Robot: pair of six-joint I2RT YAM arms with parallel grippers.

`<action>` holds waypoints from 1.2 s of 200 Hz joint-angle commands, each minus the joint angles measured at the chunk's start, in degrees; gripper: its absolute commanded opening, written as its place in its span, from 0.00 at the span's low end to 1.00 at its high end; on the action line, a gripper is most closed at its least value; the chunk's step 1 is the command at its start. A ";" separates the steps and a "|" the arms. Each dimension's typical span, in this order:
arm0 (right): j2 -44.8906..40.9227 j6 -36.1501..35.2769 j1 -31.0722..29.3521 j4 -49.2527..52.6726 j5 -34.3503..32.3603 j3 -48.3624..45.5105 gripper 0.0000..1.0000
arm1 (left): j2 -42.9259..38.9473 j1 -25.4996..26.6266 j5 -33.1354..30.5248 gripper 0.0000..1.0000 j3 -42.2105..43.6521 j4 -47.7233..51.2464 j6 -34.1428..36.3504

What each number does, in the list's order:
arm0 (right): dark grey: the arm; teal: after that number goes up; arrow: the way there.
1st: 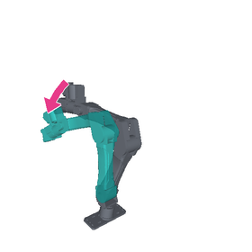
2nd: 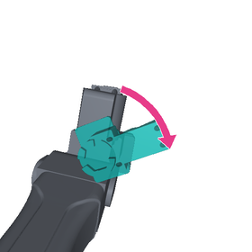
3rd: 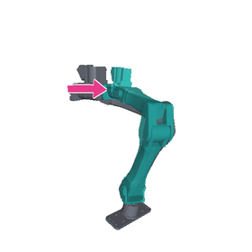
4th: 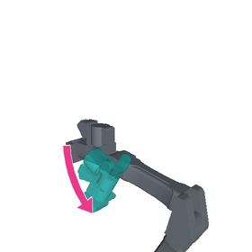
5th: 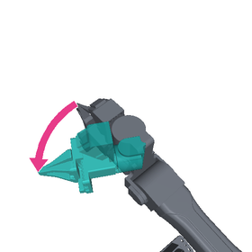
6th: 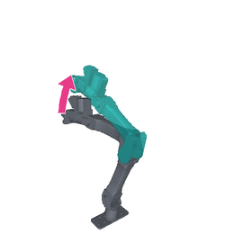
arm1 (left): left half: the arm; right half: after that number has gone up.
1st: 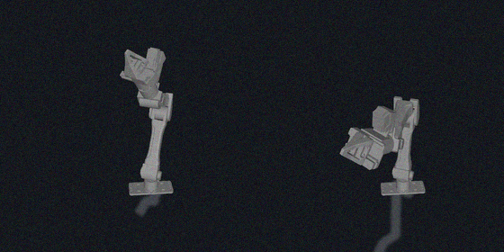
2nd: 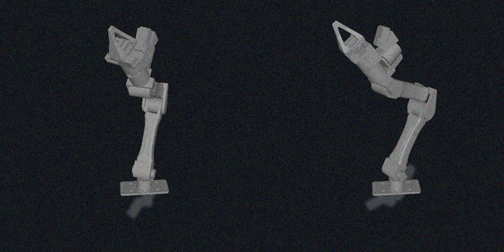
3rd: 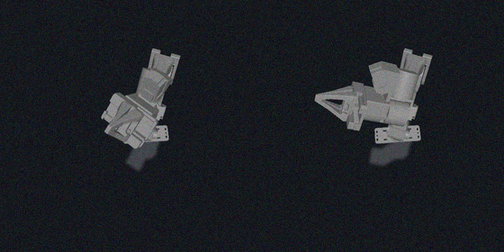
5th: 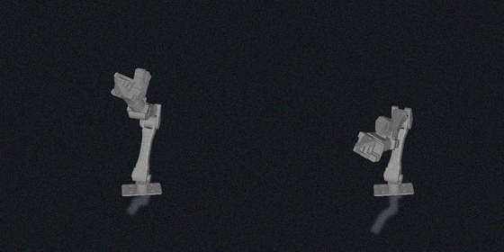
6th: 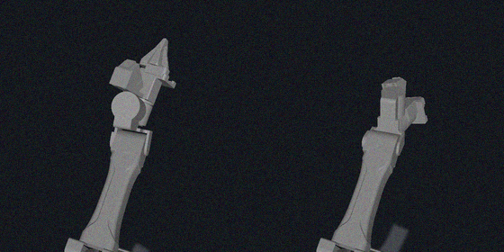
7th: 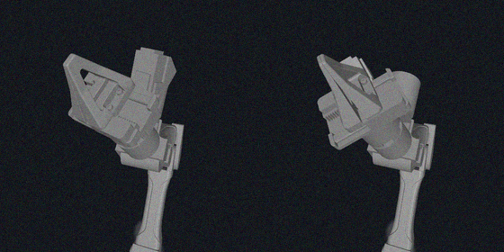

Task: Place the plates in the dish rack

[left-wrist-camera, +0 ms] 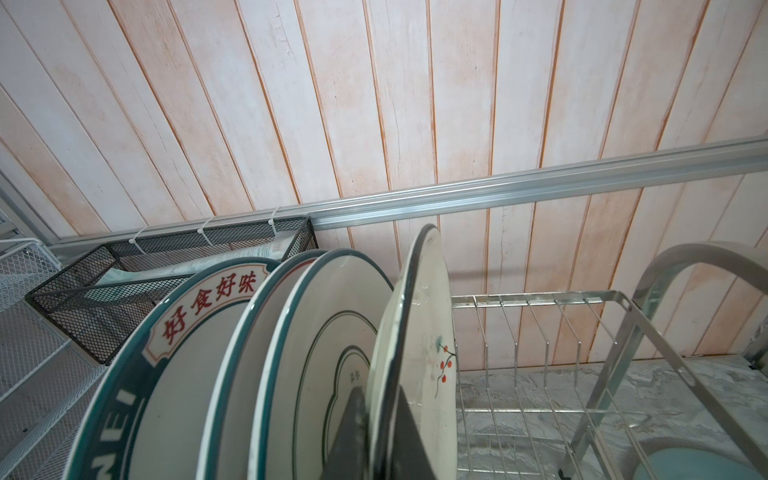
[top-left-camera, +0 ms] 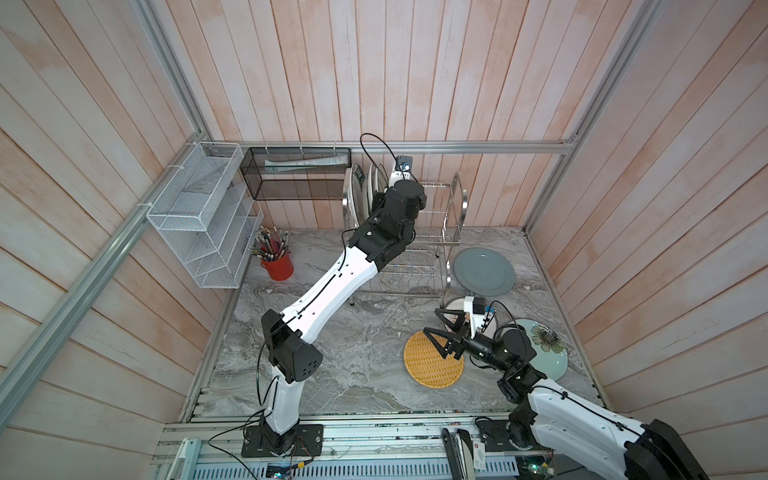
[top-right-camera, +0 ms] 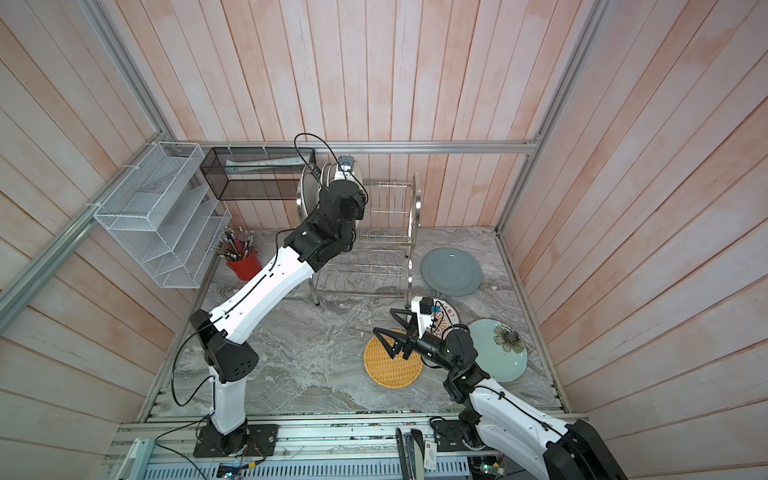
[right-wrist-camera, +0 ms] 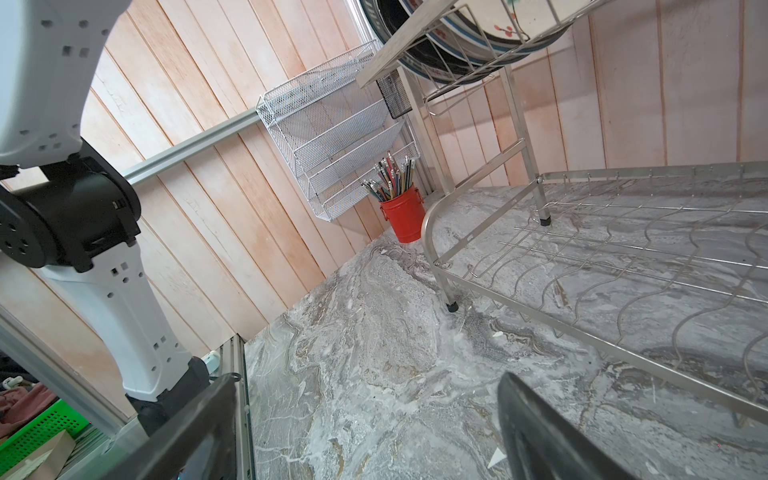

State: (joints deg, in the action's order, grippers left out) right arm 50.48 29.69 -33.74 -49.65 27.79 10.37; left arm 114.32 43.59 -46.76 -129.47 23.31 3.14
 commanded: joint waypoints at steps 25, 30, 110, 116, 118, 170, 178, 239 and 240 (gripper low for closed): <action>-0.01 -0.86 -0.45 0.09 -0.11 0.87 0.98 | 1.23 0.92 0.25 0.00 -3.13 -1.45 -1.55; 0.00 -0.86 -0.43 0.06 -0.06 0.81 0.98 | 1.33 0.95 0.27 0.00 -3.43 -1.49 -1.36; 0.23 -0.95 -0.45 0.52 -0.28 1.05 0.98 | 5.70 4.79 -5.04 0.00 -8.88 -10.20 14.12; 0.17 -0.89 -0.41 0.56 -0.28 1.05 0.98 | 5.75 4.92 -5.24 0.00 -8.94 -10.59 14.83; 0.17 -0.92 -0.42 0.53 -0.28 1.05 0.98 | 5.81 4.99 -5.33 0.00 -8.89 -10.79 14.89; 0.63 -0.70 -0.51 0.42 -0.02 1.16 0.98 | 7.22 5.10 -6.80 0.00 -12.16 -9.51 13.22; 0.74 -0.69 -0.63 0.41 0.07 1.19 0.98 | 7.40 5.05 -7.38 0.00 -12.97 -10.13 13.23; 1.38 -0.69 -0.77 0.25 0.15 1.37 0.98 | 5.59 5.25 -10.19 0.00 -10.49 -18.26 13.01; 1.38 -0.69 -0.74 0.25 0.16 1.30 0.98 | 5.62 5.22 -10.28 0.00 -10.47 -18.28 12.98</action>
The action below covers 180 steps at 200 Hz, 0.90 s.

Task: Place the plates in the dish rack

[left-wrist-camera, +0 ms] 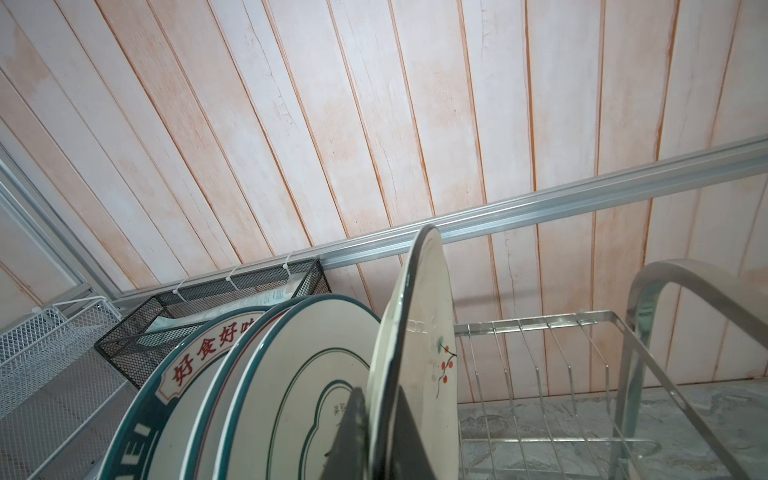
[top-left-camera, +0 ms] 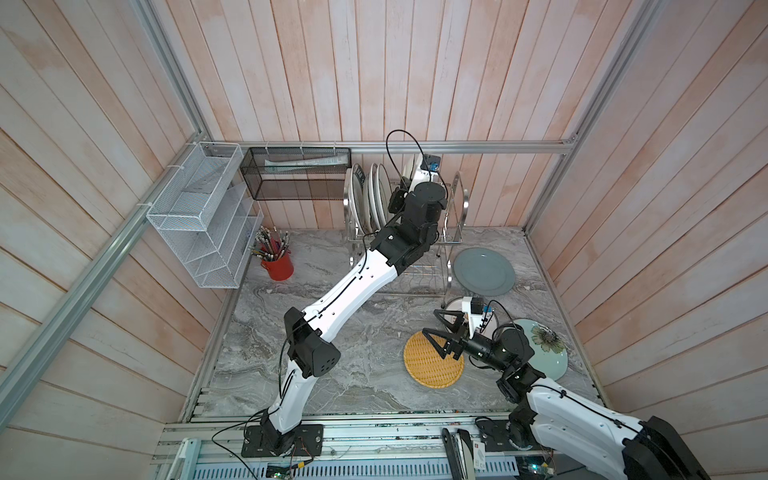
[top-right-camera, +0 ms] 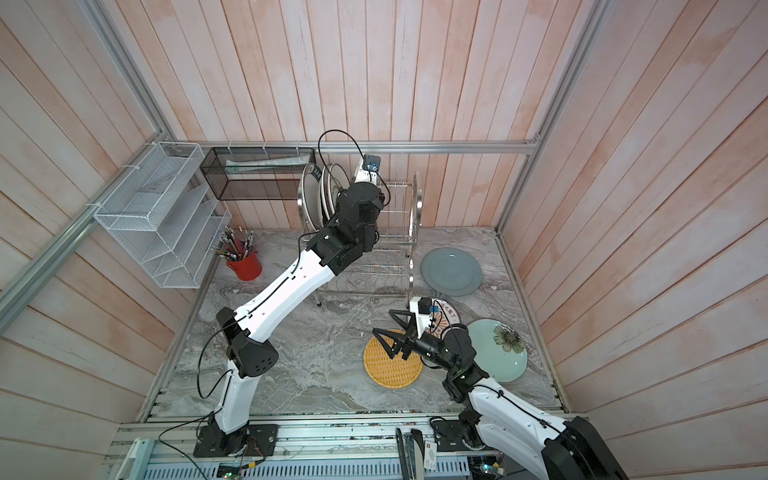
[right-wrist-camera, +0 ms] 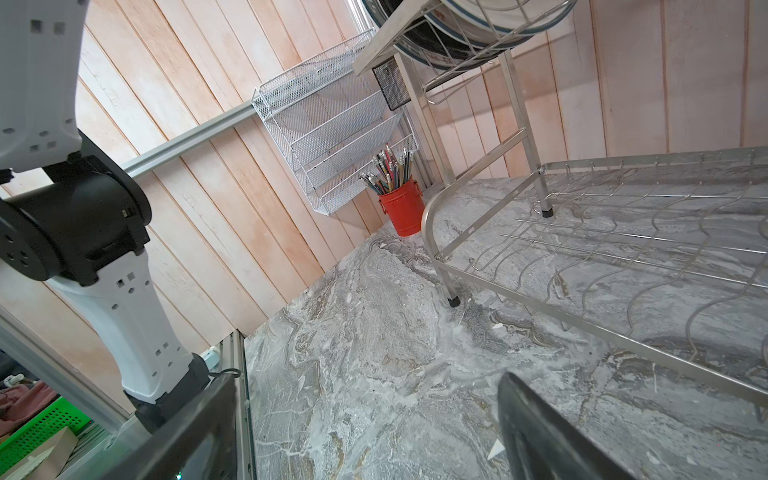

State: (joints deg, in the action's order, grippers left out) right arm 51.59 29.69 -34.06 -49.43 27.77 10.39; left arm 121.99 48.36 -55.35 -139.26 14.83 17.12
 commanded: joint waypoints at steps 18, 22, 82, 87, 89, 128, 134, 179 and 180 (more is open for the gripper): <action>0.34 -0.63 -0.45 0.03 0.27 1.35 0.98 | -1.81 0.67 -2.82 0.00 -0.08 -10.18 -0.99; 0.33 -0.64 -0.48 0.03 0.29 1.34 0.98 | -1.86 0.68 -3.18 0.00 0.40 -10.64 -0.82; 0.75 -0.69 -0.73 0.00 0.28 1.45 0.98 | -3.04 0.68 -8.80 0.00 7.01 -22.60 4.49; 0.78 -0.69 -0.73 0.01 0.36 1.49 0.98 | -2.95 0.68 -8.92 0.00 7.30 -22.91 4.75; 0.85 -0.69 -0.70 -0.03 0.36 1.48 0.98 | -3.00 0.68 -8.97 0.00 7.33 -22.96 4.76; 0.94 -0.67 -0.89 -0.04 0.43 1.61 0.98 | -4.77 0.57 -9.16 0.00 10.83 -26.57 4.77; 0.99 -0.67 -0.96 -0.05 0.38 1.63 0.98 | -5.24 0.51 -8.68 0.00 10.94 -26.55 4.27; 1.46 -0.75 -1.10 0.01 0.44 1.82 0.98 | -7.15 0.95 -7.36 0.00 9.97 -26.89 4.35; 1.48 -0.76 -1.14 0.02 0.44 1.82 0.98 | -7.18 0.95 -7.38 0.00 9.97 -27.01 4.42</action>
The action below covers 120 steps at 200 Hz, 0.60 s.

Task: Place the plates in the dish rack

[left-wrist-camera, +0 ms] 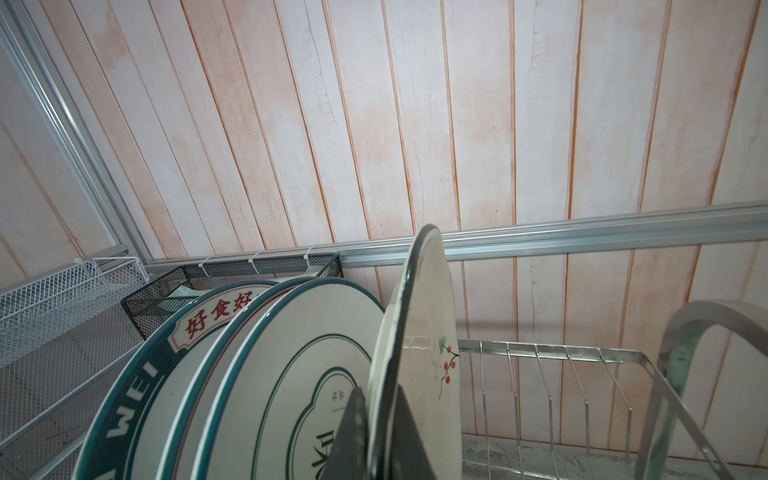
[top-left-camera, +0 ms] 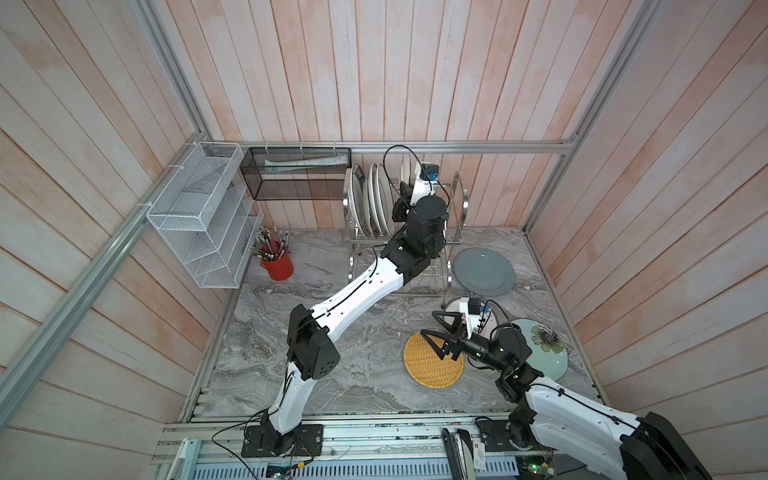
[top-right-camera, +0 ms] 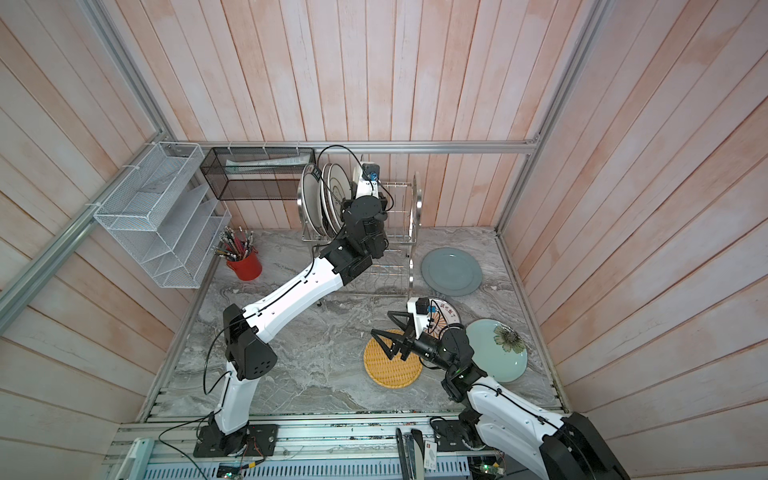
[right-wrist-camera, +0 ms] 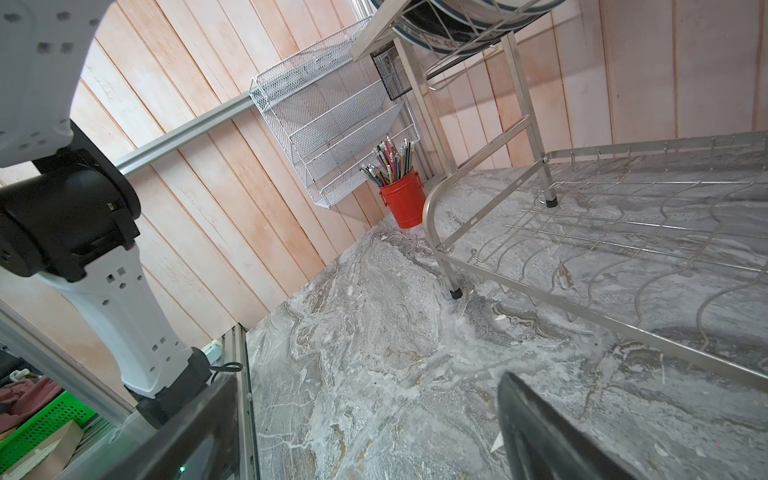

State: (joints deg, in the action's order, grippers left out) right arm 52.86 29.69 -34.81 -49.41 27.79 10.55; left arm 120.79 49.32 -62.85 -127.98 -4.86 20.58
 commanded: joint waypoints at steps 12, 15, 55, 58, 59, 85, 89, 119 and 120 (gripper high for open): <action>0.14 -0.79 -0.38 0.10 0.35 1.63 0.98 | -6.61 -0.02 0.23 0.00 -0.31 -8.68 1.83; 0.15 -0.86 -0.38 0.10 0.35 1.67 0.98 | -6.76 -0.01 0.19 0.00 -0.04 -8.94 1.94; 0.79 -0.86 -0.59 0.01 0.42 1.83 0.98 | -8.29 -0.29 0.91 0.00 2.99 -8.69 1.04; 0.82 -0.86 -0.61 0.01 0.42 1.83 0.98 | -8.29 -0.36 1.03 0.00 3.02 -8.20 0.64; 0.83 -0.91 -0.61 0.01 0.42 1.84 0.98 | -8.29 -0.36 1.09 0.00 3.01 -8.04 0.53; 0.85 -1.10 -0.62 0.13 0.26 1.91 0.98 | -7.64 -0.34 1.55 0.00 3.00 -5.58 -1.09; 0.88 -1.12 -0.68 0.26 0.33 1.90 0.98 | -7.59 -0.39 1.58 0.00 3.00 -5.39 -1.15; 0.76 -1.17 -0.74 0.35 0.22 1.88 0.98 | -6.76 -0.42 2.64 0.00 2.83 -3.54 -1.95; 0.80 -1.19 -0.72 0.31 0.19 1.91 0.98 | -6.69 -0.39 2.64 0.00 2.83 -3.47 -1.91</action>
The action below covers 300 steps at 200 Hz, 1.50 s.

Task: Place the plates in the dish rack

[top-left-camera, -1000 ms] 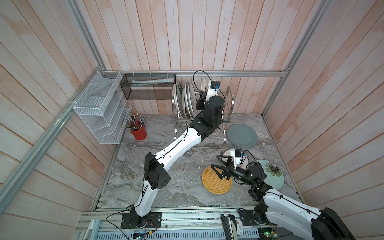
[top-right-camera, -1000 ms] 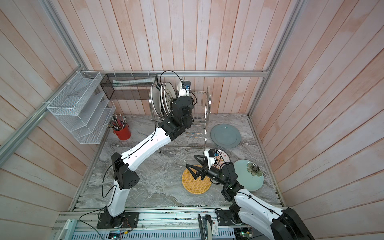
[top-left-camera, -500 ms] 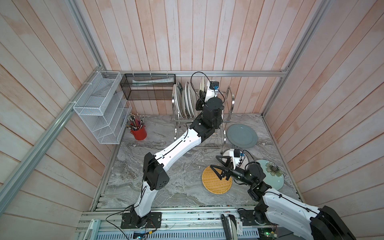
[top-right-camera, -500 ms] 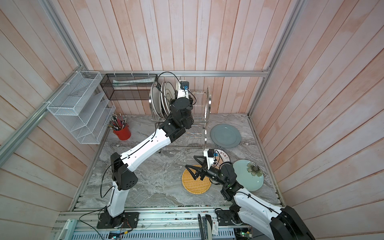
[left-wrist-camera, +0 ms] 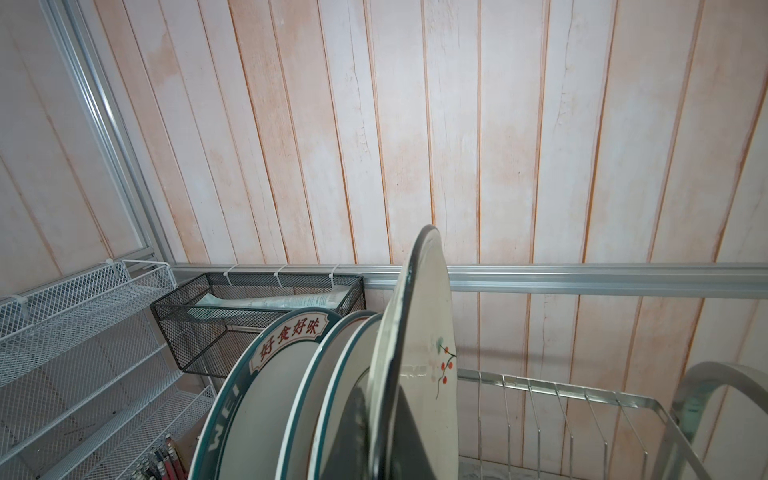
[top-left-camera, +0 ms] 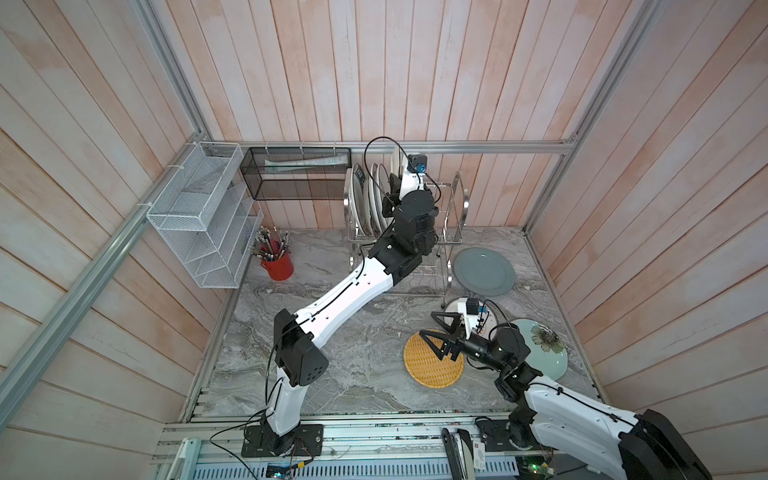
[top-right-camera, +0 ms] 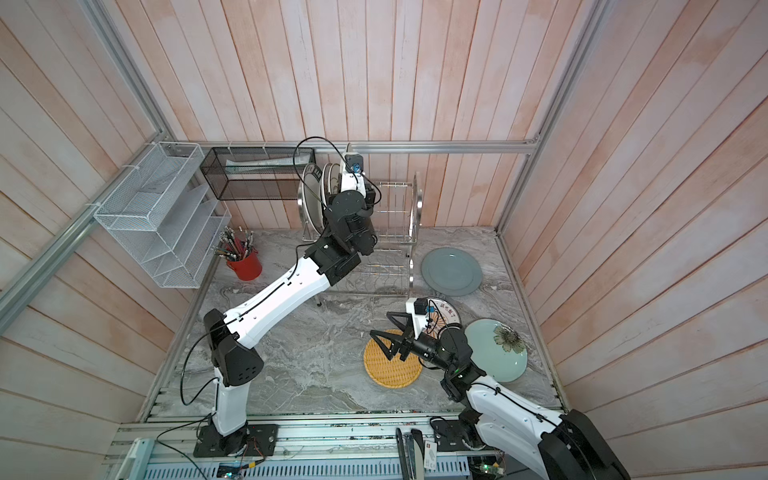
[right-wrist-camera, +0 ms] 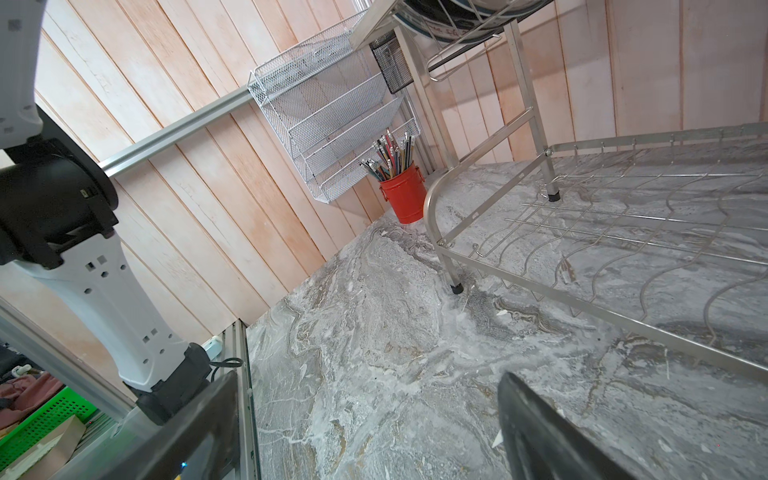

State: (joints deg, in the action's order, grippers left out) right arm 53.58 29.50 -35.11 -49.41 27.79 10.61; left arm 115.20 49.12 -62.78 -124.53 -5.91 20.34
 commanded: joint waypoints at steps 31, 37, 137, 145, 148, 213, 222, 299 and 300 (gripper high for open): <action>0.10 -1.05 -0.47 0.44 0.16 1.82 0.98 | -0.59 -0.43 3.08 0.00 -0.46 -1.40 -2.25; 0.04 -1.11 -0.48 0.45 0.16 1.92 0.98 | -0.50 -0.43 3.16 0.00 -0.45 -1.16 -2.34; 0.45 -1.28 -0.48 0.54 0.10 1.96 0.98 | 0.89 -1.57 4.42 0.00 -1.22 3.35 -5.17; 0.39 -1.28 -0.56 0.47 0.08 1.95 0.98 | 0.99 -1.59 4.51 0.00 -1.24 3.58 -5.34; 0.40 -1.24 -0.49 0.47 0.03 1.91 0.98 | 1.04 -1.58 4.56 0.00 -1.24 3.70 -5.43; 0.56 -1.36 -0.49 0.64 0.07 1.97 0.98 | 2.55 -1.57 4.78 0.00 -2.78 6.53 -7.06; 0.61 -1.37 -0.57 0.76 0.07 1.97 0.98 | 2.62 -1.58 4.80 0.00 -2.62 6.70 -7.28; 0.37 -1.63 -0.57 1.07 -0.08 2.11 0.98 | 1.02 -1.65 6.76 0.04 0.57 11.25 -13.89; 0.38 -1.63 -0.53 1.07 -0.09 2.12 0.98 | 0.97 -1.66 6.78 0.04 0.72 11.26 -13.95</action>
State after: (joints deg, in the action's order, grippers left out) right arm 54.17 28.64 -35.22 -48.97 27.77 11.27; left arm 117.75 47.68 -58.72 -124.66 5.23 10.41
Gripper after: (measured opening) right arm 0.978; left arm 0.100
